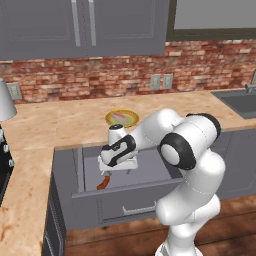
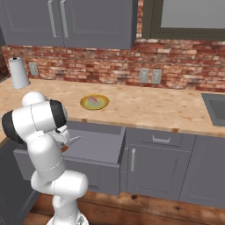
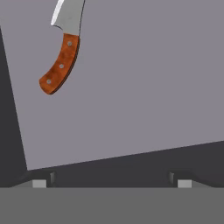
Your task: Pick up the knife from the drawer and place it on the cutting board. Then place the meat from the plate to the cutting board.
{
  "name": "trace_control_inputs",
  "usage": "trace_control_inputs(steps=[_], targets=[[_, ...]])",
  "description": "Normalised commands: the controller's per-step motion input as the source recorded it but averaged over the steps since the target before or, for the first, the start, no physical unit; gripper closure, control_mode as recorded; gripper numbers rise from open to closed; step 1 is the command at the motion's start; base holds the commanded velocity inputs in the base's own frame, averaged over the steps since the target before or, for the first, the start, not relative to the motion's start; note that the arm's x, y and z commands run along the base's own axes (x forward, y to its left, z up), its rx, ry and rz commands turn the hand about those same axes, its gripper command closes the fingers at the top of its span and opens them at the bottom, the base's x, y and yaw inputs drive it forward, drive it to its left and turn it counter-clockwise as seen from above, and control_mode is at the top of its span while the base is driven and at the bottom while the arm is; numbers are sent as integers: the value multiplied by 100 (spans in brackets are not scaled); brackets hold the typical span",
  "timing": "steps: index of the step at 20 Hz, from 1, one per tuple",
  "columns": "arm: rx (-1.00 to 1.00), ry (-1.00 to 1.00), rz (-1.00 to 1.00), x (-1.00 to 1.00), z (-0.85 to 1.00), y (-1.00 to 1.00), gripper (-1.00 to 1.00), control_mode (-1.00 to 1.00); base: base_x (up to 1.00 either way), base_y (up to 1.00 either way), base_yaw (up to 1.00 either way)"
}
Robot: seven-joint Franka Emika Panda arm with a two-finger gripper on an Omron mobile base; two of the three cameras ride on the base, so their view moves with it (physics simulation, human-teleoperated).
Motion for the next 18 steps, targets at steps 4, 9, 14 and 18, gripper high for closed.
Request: trace_control_inputs(steps=[4,9,14,18], targets=[[0,0,0,0,-14,1,-100,-100,0,0,0],[0,0,-1,0,-9,0,-100,-100,0,0,0],[0,-1,-3,0,-13,3,-100,-100,0,0,0],[0,-1,-3,14,-17,9,-100,-100,0,0,0]])
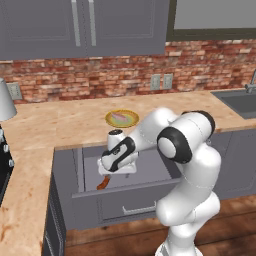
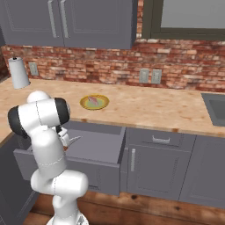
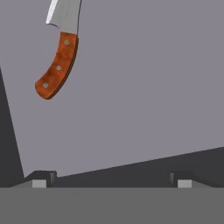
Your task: Pick up the knife from the drawer and place it on the cutting board. Then place the meat from the plate to the cutting board.
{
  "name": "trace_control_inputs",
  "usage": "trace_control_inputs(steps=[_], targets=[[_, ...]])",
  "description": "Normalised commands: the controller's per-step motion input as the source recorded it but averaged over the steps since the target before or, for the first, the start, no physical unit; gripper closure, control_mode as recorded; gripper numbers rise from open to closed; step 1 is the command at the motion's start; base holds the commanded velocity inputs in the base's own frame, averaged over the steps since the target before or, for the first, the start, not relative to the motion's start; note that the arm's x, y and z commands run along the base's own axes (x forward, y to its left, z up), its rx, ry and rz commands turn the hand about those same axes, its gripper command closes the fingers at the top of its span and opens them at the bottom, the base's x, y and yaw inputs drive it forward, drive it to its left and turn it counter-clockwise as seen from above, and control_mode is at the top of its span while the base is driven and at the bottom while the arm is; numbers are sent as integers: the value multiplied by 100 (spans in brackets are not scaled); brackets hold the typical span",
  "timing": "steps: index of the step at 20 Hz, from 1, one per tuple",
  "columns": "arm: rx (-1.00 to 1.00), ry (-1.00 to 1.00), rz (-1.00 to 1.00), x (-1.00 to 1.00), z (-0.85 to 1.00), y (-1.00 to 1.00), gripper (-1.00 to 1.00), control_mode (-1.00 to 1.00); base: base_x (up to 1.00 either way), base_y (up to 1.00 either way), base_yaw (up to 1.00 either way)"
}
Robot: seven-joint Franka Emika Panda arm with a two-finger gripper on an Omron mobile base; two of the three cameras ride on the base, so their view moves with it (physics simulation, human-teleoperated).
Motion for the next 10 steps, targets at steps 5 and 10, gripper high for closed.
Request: trace_control_inputs(steps=[5,10], targets=[[0,-3,-3,15,-16,7,-100,-100,0,0,0],[0,-2,-2,14,-14,0,-100,-100,0,0,0]])
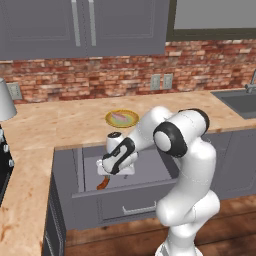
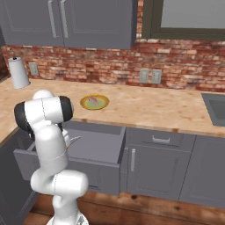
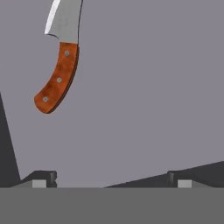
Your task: Pick up the knife from the drawer and place it on the cutting board. Then place the meat from the plate to the cutting board.
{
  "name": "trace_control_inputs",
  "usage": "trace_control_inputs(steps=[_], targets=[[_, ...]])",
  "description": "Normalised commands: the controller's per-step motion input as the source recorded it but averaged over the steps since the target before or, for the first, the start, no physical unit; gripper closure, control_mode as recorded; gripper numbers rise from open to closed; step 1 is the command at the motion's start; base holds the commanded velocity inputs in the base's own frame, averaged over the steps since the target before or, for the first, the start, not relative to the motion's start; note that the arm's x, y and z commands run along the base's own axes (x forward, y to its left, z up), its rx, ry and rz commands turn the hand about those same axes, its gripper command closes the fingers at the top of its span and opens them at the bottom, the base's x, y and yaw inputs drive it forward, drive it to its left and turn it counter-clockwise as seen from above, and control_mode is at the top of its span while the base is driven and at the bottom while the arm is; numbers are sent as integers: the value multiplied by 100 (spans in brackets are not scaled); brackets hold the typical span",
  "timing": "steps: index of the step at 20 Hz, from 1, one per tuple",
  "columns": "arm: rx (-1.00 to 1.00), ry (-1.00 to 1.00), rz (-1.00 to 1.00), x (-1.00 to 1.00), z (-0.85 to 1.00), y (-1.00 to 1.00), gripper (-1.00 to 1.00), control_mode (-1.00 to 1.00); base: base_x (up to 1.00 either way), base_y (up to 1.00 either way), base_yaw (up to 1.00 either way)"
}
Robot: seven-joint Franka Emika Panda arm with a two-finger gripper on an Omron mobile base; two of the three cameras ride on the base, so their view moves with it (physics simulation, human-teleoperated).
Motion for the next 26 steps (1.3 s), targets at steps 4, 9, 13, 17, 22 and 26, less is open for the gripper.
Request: trace_control_inputs(steps=[4,9,13,17,22,26], targets=[[0,-5,-1,26,-12,4,-100,-100,0,0,0],[0,-5,0,23,-18,10,-100,-100,0,0,0],[0,-4,0,18,-20,14,-100,-100,0,0,0],[0,-4,0,26,-26,14,-100,-100,0,0,0],[0,-1,-1,23,-25,7,-100,-100,0,0,0],[0,0,-1,21,-22,1,-100,-100,0,0,0]])
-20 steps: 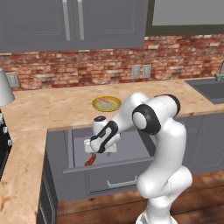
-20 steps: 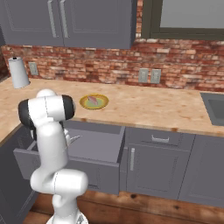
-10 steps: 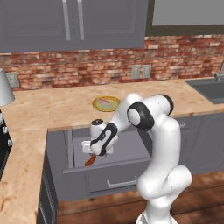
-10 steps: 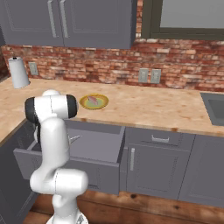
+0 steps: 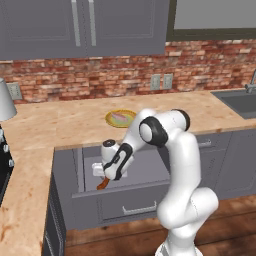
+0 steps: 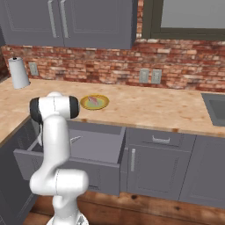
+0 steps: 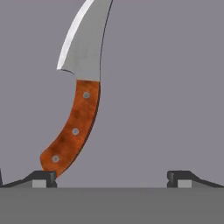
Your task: Pick up the knife from the drawer and place it on the cutting board. Then place the meat from the plate to the cutting board.
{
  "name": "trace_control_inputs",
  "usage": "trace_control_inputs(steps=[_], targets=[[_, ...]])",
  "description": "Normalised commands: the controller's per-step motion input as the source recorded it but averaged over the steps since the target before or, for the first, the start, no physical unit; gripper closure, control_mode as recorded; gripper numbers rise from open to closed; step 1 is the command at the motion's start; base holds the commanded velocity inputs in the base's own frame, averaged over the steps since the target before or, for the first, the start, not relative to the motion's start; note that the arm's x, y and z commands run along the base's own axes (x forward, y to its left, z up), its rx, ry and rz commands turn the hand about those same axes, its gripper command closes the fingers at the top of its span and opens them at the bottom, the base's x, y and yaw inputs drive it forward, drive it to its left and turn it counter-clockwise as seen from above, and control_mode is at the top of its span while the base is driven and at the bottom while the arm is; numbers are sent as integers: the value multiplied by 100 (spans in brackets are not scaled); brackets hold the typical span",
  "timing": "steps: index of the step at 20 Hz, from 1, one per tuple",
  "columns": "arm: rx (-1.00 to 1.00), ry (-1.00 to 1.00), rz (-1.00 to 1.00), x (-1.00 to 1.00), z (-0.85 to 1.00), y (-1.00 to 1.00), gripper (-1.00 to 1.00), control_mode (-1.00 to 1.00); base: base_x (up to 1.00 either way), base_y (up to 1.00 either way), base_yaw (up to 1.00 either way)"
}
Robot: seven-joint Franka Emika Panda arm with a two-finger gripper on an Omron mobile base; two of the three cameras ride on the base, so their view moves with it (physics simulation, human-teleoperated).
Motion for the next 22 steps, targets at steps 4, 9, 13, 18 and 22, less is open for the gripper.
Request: trace_control_inputs(steps=[4,9,13,18,22], targets=[[0,1,-2,25,-7,0,-100,-100,0,0,0],[0,2,-1,30,-7,0,-100,-100,0,0,0],[0,0,-1,28,-8,1,-100,-100,0,0,0],[0,0,-1,16,-18,0,-100,-100,0,0,0],[0,0,-1,18,-32,5,-100,-100,0,0,0]])
